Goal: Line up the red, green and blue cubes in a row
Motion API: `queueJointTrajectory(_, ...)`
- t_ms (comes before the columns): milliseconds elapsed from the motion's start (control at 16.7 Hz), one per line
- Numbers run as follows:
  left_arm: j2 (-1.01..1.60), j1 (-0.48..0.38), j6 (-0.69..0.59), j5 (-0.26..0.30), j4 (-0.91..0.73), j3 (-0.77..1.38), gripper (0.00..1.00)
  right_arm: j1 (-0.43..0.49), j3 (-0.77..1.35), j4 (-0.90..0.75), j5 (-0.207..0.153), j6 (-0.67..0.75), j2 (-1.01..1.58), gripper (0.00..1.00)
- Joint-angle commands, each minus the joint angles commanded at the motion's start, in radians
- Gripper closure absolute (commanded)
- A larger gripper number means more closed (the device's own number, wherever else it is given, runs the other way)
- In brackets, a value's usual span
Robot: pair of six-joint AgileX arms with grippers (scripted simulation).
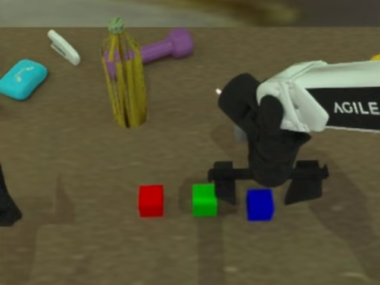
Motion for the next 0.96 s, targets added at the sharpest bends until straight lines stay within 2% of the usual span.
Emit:
queueJointTrajectory(480, 0.000, 0.000, 0.000, 0.000, 0.000, 0.000, 0.00, 0.000, 0.014, -0.017, 0.000, 0.001, -0.006, 0.00)
queueJointTrajectory(780, 0.000, 0.000, 0.000, 0.000, 0.000, 0.000, 0.00, 0.005, 0.122, -0.201, -0.001, 0.002, -0.068, 0.00)
queueJointTrajectory(960, 0.000, 0.000, 0.000, 0.000, 0.000, 0.000, 0.00, 0.008, 0.157, -0.251, -0.001, -0.002, -0.095, 0.00)
